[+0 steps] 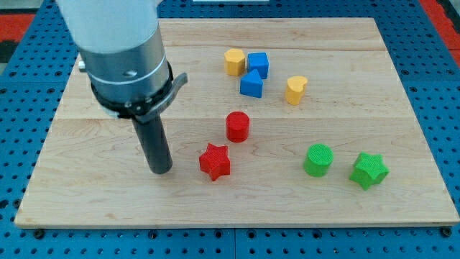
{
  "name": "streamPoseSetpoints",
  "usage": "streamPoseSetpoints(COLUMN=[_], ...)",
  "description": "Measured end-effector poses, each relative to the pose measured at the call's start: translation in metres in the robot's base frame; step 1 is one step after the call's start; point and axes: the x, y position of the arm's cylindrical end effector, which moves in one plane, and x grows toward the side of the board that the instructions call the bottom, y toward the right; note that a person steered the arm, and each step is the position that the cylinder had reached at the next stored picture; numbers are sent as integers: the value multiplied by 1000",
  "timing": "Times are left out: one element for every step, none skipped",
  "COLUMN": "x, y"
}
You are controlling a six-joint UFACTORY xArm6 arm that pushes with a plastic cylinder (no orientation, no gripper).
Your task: Slightly move the yellow heart diagonally to the red circle
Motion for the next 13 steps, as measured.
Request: streamPoseSetpoints(x=[17,35,40,40,40,40,40,40,23,-1,-31,-47,-65], y=[10,54,75,88,88,88,91,103,84,51,79,97,108])
